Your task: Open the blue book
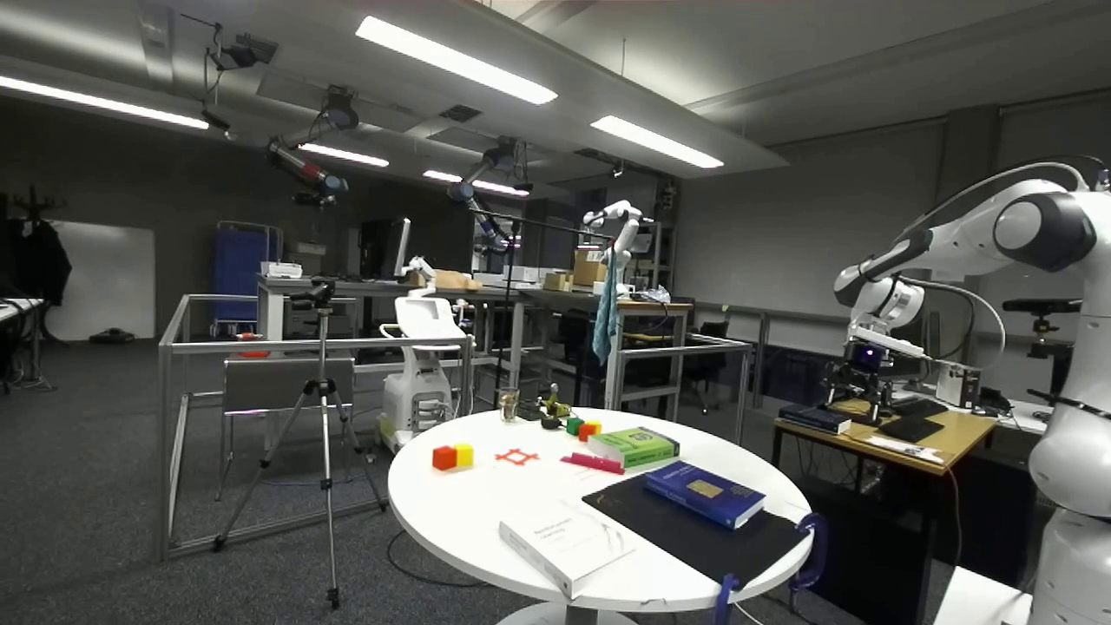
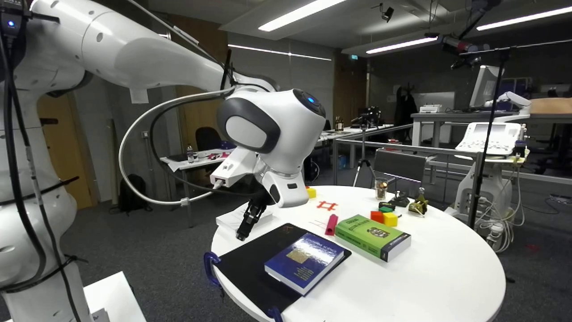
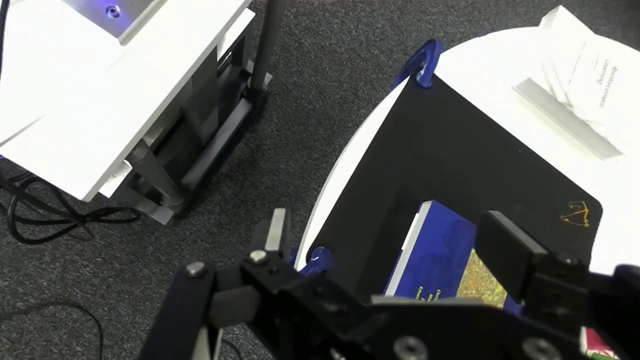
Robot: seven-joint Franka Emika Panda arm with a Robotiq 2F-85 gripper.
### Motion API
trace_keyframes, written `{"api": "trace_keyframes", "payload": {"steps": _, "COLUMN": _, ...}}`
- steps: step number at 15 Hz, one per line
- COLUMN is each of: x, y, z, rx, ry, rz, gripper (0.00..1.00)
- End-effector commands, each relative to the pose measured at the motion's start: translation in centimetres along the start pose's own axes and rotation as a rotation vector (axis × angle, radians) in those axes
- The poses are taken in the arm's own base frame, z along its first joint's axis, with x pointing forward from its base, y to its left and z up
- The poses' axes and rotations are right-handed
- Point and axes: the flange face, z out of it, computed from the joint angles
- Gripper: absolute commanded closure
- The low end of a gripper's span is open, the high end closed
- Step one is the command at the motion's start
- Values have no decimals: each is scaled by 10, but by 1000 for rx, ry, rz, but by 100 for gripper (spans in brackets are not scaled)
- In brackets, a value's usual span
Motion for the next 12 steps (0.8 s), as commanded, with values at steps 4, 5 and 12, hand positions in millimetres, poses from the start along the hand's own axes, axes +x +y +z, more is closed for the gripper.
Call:
{"api": "trace_keyframes", "payload": {"steps": 4, "x": 0, "y": -1, "z": -1, "rx": -1, "ry": -1, "rz": -3, "gripper": 0}}
{"api": "trace_keyframes", "payload": {"steps": 5, "x": 0, "y": -1, "z": -1, "rx": -1, "ry": -1, "rz": -3, "gripper": 0}}
{"api": "trace_keyframes", "payload": {"steps": 12, "x": 20, "y": -9, "z": 0, "rx": 12, "ry": -10, "rz": 51, "gripper": 0}}
